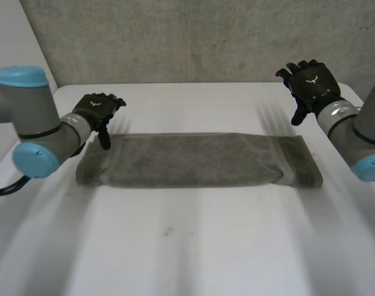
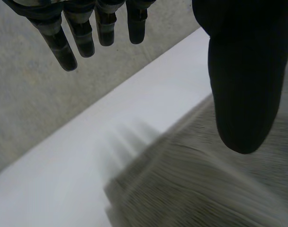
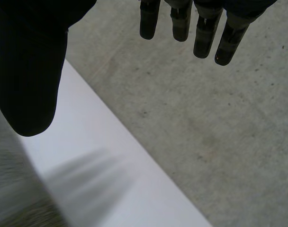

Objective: Fold the towel.

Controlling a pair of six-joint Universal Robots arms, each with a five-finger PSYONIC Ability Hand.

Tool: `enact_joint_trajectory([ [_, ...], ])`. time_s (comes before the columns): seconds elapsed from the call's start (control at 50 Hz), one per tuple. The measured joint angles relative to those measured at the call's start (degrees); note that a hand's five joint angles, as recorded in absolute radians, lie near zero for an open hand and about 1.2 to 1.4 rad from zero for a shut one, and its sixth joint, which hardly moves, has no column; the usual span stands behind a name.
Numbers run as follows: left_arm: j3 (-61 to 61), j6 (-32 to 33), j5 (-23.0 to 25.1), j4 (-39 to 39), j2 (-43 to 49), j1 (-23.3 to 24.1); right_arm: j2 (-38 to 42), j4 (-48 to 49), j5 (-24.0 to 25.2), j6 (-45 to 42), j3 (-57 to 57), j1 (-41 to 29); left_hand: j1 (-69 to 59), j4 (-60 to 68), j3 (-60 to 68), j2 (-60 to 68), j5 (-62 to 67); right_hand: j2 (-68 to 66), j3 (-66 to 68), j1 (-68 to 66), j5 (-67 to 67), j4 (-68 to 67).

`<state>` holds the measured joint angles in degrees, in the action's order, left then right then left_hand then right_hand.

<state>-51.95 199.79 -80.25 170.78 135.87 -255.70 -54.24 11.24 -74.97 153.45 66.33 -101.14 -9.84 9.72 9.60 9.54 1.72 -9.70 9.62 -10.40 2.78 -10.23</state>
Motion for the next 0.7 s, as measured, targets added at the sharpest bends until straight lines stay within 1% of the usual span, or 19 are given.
enact_joint_trajectory([
  [0.02, 0.0, 0.0, 0.0, 0.0, 0.0, 0.0, 0.0, 0.0, 0.0, 0.0, 0.0, 0.0, 0.0, 0.0, 0.0, 0.0, 0.0, 0.0, 0.0, 0.0, 0.0, 0.0],
  [0.06, -7.4, -2.0, 0.1, 0.9, -5.0, -0.3, -3.9, -3.1, 0.0, 0.4, 4.3, 0.2, 0.0, 0.0, 0.0, 0.0, 0.0, 0.0, 0.0, 0.0, 0.0, 0.0],
  [0.1, -11.5, -2.8, 0.1, 1.8, -7.6, -0.4, -5.7, -5.2, 0.0, 0.6, 6.5, 0.6, 0.0, 0.0, 0.0, 0.0, 0.0, 0.0, 0.0, 0.0, 0.0, 0.0],
  [0.12, -15.4, -3.4, 0.1, 3.1, -10.1, -0.5, -7.0, -7.0, 0.0, 0.6, 8.3, 1.0, 0.0, 0.0, 0.0, 0.0, 0.0, 0.0, 0.0, 0.0, 0.0, 0.0],
  [0.18, -21.9, -4.4, 0.1, 5.6, -14.1, -0.6, -8.5, -9.8, 0.2, 0.7, 11.4, 2.1, 0.0, 0.0, 0.0, -0.1, 0.0, -0.4, 0.5, -1.5, 0.0, -0.1],
  [0.2, -21.9, -4.4, 0.1, 5.6, -14.1, -0.6, -8.5, -9.8, 0.2, 0.7, 11.4, 2.1, 0.0, 0.0, 0.0, -0.1, 0.0, -0.4, 0.5, -1.5, 0.0, -0.1],
  [0.24, -28.9, -5.5, 0.1, 9.1, -18.5, -0.7, -9.5, -12.0, 0.5, 0.7, 15.2, 3.7, 0.0, 0.0, 0.0, -0.1, 0.0, -2.4, 2.6, -3.7, 0.0, -1.7],
  [0.3, -33.9, -6.6, -0.1, 12.4, -21.2, -0.7, -9.4, -12.1, 0.8, 0.8, 17.9, 5.0, 0.0, 0.0, 0.0, -0.1, 0.0, -4.4, 4.6, -6.2, 1.2, -3.9],
  [0.34, -36.1, -7.2, -0.1, 14.2, -22.3, -0.6, -9.0, -11.6, 0.9, 1.0, 19.2, 5.7, 0.0, 0.0, 0.0, -0.1, 0.0, -4.4, 4.6, -6.2, 1.2, -3.9],
  [0.36, -36.9, -7.4, -0.2, 14.9, -22.7, -0.5, -8.8, -11.3, 1.0, 1.1, 19.7, 6.0, 0.0, 0.0, 0.0, -0.1, 0.0, -8.5, 8.7, -10.6, 5.2, -7.9],
  [0.42, -40.5, -8.6, -0.3, 18.7, -24.0, -0.2, -6.9, -8.9, 1.7, 2.0, 21.7, 7.3, 0.0, 0.0, 0.0, -0.1, 0.0, -14.3, 14.5, -17.2, 10.9, -13.8],
  [0.5, -42.2, -9.1, -0.4, 20.9, -24.2, 0.0, -4.9, -7.1, 2.5, 2.7, 22.3, 8.0, 0.0, -0.1, 0.0, -0.1, 0.0, -15.0, 15.2, -18.1, 11.8, -14.6],
  [0.52, -42.7, -9.2, -0.4, 21.7, -24.1, 0.1, -3.9, -6.5, 2.8, 2.9, 22.3, 8.3, 0.0, -0.1, 0.0, -0.1, 0.0, -18.8, 18.8, -22.3, 15.3, -18.2],
  [0.54, -42.8, -9.3, -0.4, 22.0, -24.1, 0.2, -3.4, -6.3, 3.0, 3.0, 22.1, 8.4, 0.0, -0.1, 0.0, -0.1, 0.0, -19.2, 19.1, -22.8, 15.7, -18.5],
  [0.56, -42.9, -9.3, -0.5, 22.3, -23.9, 0.2, -2.7, -6.0, 3.2, 3.0, 21.9, 8.5, 0.0, -0.1, 0.0, -0.1, 0.0, -24.1, 24.2, -28.2, 20.2, -23.2],
  [0.62, -43.0, -9.3, -0.5, 22.5, -23.8, 0.3, -1.8, -5.7, 3.4, 3.1, 21.5, 8.9, 0.0, -0.1, 0.0, -0.1, 0.0, -29.0, 29.1, -34.1, 25.4, -28.4],
  [0.68, -43.0, -9.3, -0.5, 22.5, -23.7, 0.2, -1.1, -5.7, 3.4, 3.0, 21.1, 9.2, 0.0, -0.1, 0.0, -0.1, 0.0, -38.8, 38.9, -45.3, 35.3, -38.3],
  [0.7, -43.0, -9.3, -0.5, 22.5, -23.7, 0.2, -1.1, -5.7, 3.4, 3.0, 21.1, 9.2, 0.0, -0.1, 0.0, -0.1, 0.0, -38.8, 38.9, -45.3, 35.3, -38.3],
])
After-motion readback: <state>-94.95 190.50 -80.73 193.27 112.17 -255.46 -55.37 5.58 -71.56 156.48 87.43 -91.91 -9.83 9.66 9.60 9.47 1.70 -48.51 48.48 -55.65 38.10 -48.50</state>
